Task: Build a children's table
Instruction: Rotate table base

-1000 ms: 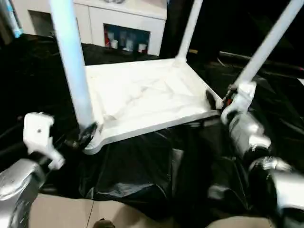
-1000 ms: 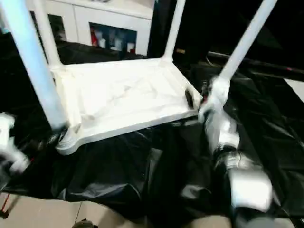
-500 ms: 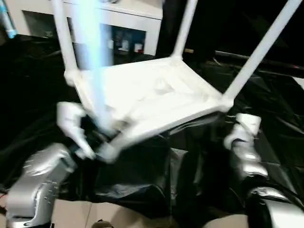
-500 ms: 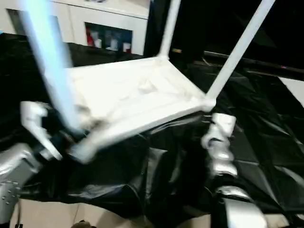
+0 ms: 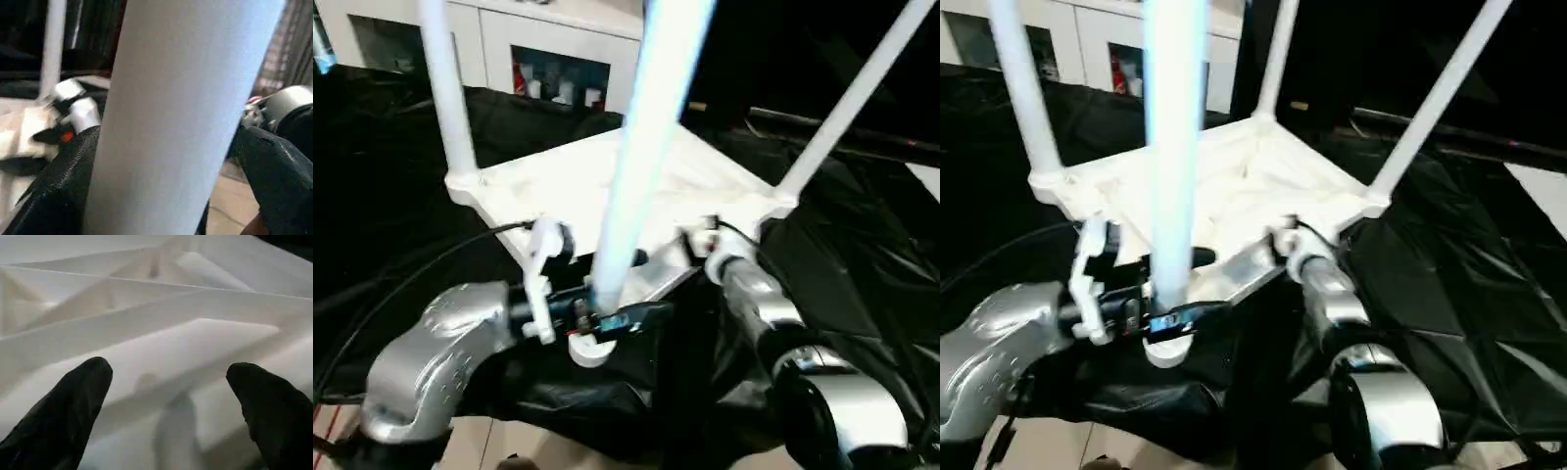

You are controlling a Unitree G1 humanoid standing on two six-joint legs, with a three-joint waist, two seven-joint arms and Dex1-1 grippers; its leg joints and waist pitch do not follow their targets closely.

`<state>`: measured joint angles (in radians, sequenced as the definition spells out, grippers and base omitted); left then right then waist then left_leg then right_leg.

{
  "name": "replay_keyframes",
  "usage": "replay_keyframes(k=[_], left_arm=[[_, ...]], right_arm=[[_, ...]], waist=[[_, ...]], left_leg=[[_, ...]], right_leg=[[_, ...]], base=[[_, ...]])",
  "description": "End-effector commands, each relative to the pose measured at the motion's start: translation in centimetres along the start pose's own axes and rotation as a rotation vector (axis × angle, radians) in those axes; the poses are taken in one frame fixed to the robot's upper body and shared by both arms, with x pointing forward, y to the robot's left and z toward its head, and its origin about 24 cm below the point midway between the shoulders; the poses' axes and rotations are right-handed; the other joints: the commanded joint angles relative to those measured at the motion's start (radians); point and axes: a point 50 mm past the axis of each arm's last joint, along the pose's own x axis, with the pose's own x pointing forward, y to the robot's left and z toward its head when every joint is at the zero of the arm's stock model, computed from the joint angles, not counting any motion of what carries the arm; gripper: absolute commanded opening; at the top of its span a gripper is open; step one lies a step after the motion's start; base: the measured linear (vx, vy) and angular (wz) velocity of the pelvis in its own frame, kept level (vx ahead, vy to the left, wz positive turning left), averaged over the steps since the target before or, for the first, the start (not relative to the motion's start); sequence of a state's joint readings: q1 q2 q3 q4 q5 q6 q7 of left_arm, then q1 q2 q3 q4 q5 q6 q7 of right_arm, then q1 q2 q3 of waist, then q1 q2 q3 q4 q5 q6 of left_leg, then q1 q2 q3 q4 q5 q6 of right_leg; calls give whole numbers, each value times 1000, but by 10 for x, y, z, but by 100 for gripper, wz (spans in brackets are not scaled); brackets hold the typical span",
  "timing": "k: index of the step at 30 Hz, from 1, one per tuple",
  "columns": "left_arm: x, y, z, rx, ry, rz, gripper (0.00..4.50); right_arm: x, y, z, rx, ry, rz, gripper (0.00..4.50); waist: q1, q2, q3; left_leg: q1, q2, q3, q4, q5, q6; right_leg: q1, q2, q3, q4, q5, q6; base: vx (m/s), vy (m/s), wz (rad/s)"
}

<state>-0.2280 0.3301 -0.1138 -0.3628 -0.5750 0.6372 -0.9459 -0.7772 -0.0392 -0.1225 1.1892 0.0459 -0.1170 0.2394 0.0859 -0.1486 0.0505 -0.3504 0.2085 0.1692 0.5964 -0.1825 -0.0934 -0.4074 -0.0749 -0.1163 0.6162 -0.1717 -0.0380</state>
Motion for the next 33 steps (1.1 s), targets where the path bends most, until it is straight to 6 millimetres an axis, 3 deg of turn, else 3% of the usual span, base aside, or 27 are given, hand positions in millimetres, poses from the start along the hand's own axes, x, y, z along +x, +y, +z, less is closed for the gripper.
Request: replay_keyframes(k=[1, 3, 4, 5, 6, 7, 8, 9, 10, 12, 16, 21, 26, 27, 32, 33], left_arm=[[17, -6, 3, 8, -18, -83, 450], [19, -3, 3, 19, -10, -72, 450], [18, 1, 2, 32, 0, -48, 450], [18, 1, 2, 32, 0, -48, 450], [18, 3, 2, 35, 3, -37, 450], [17, 7, 3, 38, 3, -20, 450], [17, 7, 3, 38, 3, -20, 450], [16, 9, 3, 37, 0, -14, 450], [14, 12, 4, 37, -1, -3, 450], [12, 14, 4, 39, -2, 2, 450], [10, 18, 5, 43, 0, 11, 450], [9, 17, 5, 45, 3, 1, 450], [10, 14, 8, 40, -5, -34, 450], [10, 13, 8, 42, -4, -41, 450], [13, 7, 9, 40, -11, -76, 450], [14, 6, 9, 42, -11, -79, 450]], right_arm=[[1, 8, -3, -19, 2, 36, 445], [2, 4, 9, 20, -70, 4, 445], [0, -7, 21, 59, -145, -61, 445], [0, -7, 21, 59, -145, -61, 445], [-1, -14, 25, 61, -167, -105, 445], [-5, -30, 29, 47, -176, -194, 445], [-5, -30, 29, 47, -176, -194, 445], [-8, -42, 28, 18, -159, -269, 445], [-16, -64, 25, -29, -130, -401, 445], [-22, -77, 24, -52, -118, -476, 445], [-31, -95, 13, -59, -38, -560, 445], [-29, -89, -3, -41, 63, -465, 445], [-18, -61, -10, -21, 113, -250, 445], [-17, -59, -10, -30, 110, -240, 445], [-10, -41, -10, -56, 119, -155, 445], [-10, -39, -8, -53, 109, -152, 445]], waist=[[-5, 26, -54], [-4, 25, -56], [-2, 31, -56], [-1, 30, -57], [-2, 36, -56], [0, 51, -58], [-3, 44, -58], [-3, 41, -58], [-2, 42, -59], [0, 54, -60], [-7, 49, -59], [-17, 57, -59], [-25, 65, -56], [-26, 58, -56], [-31, 58, -53], [-33, 50, -53]], left_leg=[[3, 29, -4, -74, -268, -65], [3, 29, -5, -74, -272, -65], [7, 30, -4, -74, -266, -65], [8, 30, -3, -73, -260, -65], [6, 30, -3, -75, -252, -69], [6, 29, -4, -74, -238, -74], [6, 27, -2, -74, -235, -74], [6, 26, -1, -72, -234, -73], [3, 23, 0, -71, -220, -80], [5, 19, 1, -69, -223, -85], [-5, 14, 1, -65, -248, -57], [-3, 17, 0, -63, -254, -45], [-3, 25, -3, -66, -255, -34], [-4, 25, -2, -67, -251, -35], [-5, 23, -3, -66, -262, -40], [-6, 23, -4, -65, -264, -39]], right_leg=[[46, -72, 67, -72, -344, -72], [46, -74, 67, -73, -354, -68], [44, -74, 68, -73, -341, -68], [44, -72, 68, -71, -326, -70], [46, -68, 68, -67, -297, -75], [49, -67, 67, -60, -262, -82], [47, -63, 67, -64, -254, -82], [49, -62, 67, -62, -247, -83], [52, -62, 67, -61, -233, -85], [53, -61, 65, -61, -237, -86], [58, -61, 62, -71, -313, -67], [53, -60, 60, -74, -336, -73], [53, -63, 64, -68, -291, -113], [55, -62, 63, -67, -281, -119], [54, -67, 64, -72, -345, -108], [54, -69, 64, -72, -371, -101]], base=[[0, 0, 0], [0, 0, 0], [0, 0, 0], [0, 0, 0], [0, 0, 0], [0, 0, 0], [0, 0, 0], [0, 0, 0], [0, 0, 0], [0, 0, 0], [0, 0, 0], [0, 0, 0], [0, 0, 0], [0, 0, 0], [0, 0, 0], [0, 0, 0]])
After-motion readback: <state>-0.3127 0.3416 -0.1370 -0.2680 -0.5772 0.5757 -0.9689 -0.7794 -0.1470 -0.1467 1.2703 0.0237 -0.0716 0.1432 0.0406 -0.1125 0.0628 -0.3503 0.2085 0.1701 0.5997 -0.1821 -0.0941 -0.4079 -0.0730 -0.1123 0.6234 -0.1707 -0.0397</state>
